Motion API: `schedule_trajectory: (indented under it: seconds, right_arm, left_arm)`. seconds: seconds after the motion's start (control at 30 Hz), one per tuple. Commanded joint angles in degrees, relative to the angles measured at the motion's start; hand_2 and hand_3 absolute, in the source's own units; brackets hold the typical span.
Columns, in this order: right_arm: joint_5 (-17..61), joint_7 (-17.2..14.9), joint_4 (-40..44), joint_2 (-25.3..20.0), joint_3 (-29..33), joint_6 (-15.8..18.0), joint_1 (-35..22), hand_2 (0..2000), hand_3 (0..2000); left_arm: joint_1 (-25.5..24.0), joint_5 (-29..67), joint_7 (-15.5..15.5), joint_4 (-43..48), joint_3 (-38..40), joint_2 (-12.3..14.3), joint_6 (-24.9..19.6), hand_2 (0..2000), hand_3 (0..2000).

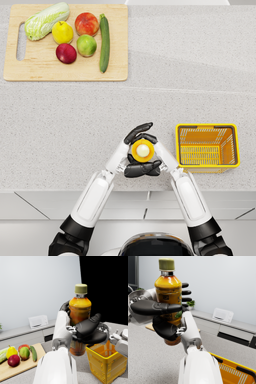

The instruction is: Pick up the lemon tea and place it into the yellow basket

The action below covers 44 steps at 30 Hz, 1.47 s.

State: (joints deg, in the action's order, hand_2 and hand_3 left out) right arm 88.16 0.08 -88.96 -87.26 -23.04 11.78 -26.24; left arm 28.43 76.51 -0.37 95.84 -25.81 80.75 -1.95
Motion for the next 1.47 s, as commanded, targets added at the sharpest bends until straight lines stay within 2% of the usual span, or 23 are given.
schedule_trajectory:
  seconds: [0.03, 0.13, 0.27, 0.33, 0.37, 0.4, 0.43, 0.5, 0.57, 0.6, 0.63, 0.7, 0.73, 0.77, 0.83, 0.9, 0.97, 1.07, 1.13, 1.47]
  right_arm:
    - [0.0, 0.0, -3.0, -2.3, 8.5, -0.4, -3.9, 2000, 2000]
    - [0.0, 0.1, -5.9, -2.0, 19.2, 0.5, -5.3, 2000, 2000]
    - [-0.1, 0.1, -6.5, -1.9, 31.2, 0.8, -1.9, 2000, 2000]
    - [-0.1, -4.9, -6.2, -2.5, 34.6, -0.3, 0.1, 2000, 2000]
    - [-0.1, -7.7, -5.8, -2.5, 35.3, -0.6, 0.5, 2000, 2000]
    - [-0.2, -11.2, -5.1, -2.3, 35.6, -0.6, 0.7, 2000, 2000]
    - [-0.2, -13.6, -4.4, -2.3, 35.8, -0.4, 1.1, 2000, 2000]
    - [-0.2, -16.5, -2.9, -2.3, 35.9, -0.9, 1.8, 2000, 2000]
    - [-0.2, -17.9, -0.5, -2.3, 35.9, -0.5, 2.3, 2000, 2000]
    - [-0.2, -18.4, 1.0, -2.2, 35.8, 1.2, 2.3, 639, 1673]
    - [-0.2, -18.9, 1.0, -2.2, 35.7, 0.4, 2.3, 0, 1347]
    - [-0.2, -19.5, 0.9, -2.1, 35.4, -1.3, 2.3, 0, 693]
    - [-0.2, -14.0, -1.2, -2.0, 34.3, -4.3, 2.3, 0, 367]
    - [-0.2, -10.0, -3.9, -2.1, 33.7, -6.4, 2.6, 0, 40]
    - [-0.2, -5.2, -9.4, -1.2, 32.6, -9.0, 0.7, 0, 0]
    - [-0.2, -2.7, -10.0, 0.8, 33.5, -10.4, -2.7, 0, 0]
    - [-0.2, -1.4, -8.5, 2.1, 35.8, -11.1, -4.5, 0, 0]
    - [-0.2, -0.6, -6.5, 1.4, 38.8, -11.5, -3.5, 0, 0]
    - [-0.2, -0.3, -4.7, 1.3, 38.1, -11.6, -2.9, 0, 0]
    - [-0.2, -0.1, -4.6, 1.2, 38.1, -11.8, -2.1, 0, 0]
  left_arm:
    - [-1.4, 0.0, 0.0, 1.8, 10.2, -0.7, -0.3, 0, 0]
    - [-3.7, 0.0, 0.1, 3.4, 21.6, -0.7, -0.1, 0, 0]
    - [-5.1, -0.1, 0.3, 3.6, 28.5, -0.3, 1.4, 0, 0]
    - [-4.8, -0.1, 0.3, 3.6, 29.4, -0.3, 1.7, 0, 0]
    - [-5.2, -0.1, 0.3, 3.2, 26.3, -0.2, 1.8, 0, 0]
    - [-4.4, -0.1, 0.4, 3.4, 29.4, -0.2, 1.8, 0, 0]
    - [-4.2, -0.1, 0.4, 3.1, 29.2, -0.2, 1.8, 0, 0]
    - [-4.2, -0.1, 0.4, 2.9, 28.5, -0.1, 1.9, 0, 0]
    - [-4.1, -0.1, 0.4, 2.6, 28.1, 0.0, 1.9, 0, 0]
    - [-4.1, -0.1, 0.4, 2.3, 28.1, 0.1, 1.9, 0, 0]
    - [-3.8, -0.1, 0.4, 1.7, 27.8, 0.2, 1.9, 0, 0]
    - [-3.7, -0.1, 0.4, 1.4, 27.7, 0.3, 1.9, 0, 0]
    - [-3.1, -0.1, 0.4, 1.3, 27.7, 0.3, 1.9, 0, 0]
    - [-2.3, -0.1, 0.4, 0.8, 27.9, 0.4, 1.9, 0, 0]
    - [1.0, -0.1, 0.4, -0.3, 28.8, 0.4, 1.9, 0, 0]
    - [5.4, -0.1, 0.4, -2.8, 30.9, -0.1, 1.9, 0, 0]
    - [7.3, -0.1, 0.4, -5.0, 33.1, -0.5, 1.9, 0, 0]
    - [5.9, -0.1, 0.4, -6.1, 36.4, -0.3, 1.9, 0, 0]
    - [4.7, -0.1, 0.4, -5.3, 34.6, -0.1, 2.0, 0, 0]
    - [4.4, -0.1, 0.4, -6.8, 36.6, 0.0, 2.0, 0, 0]
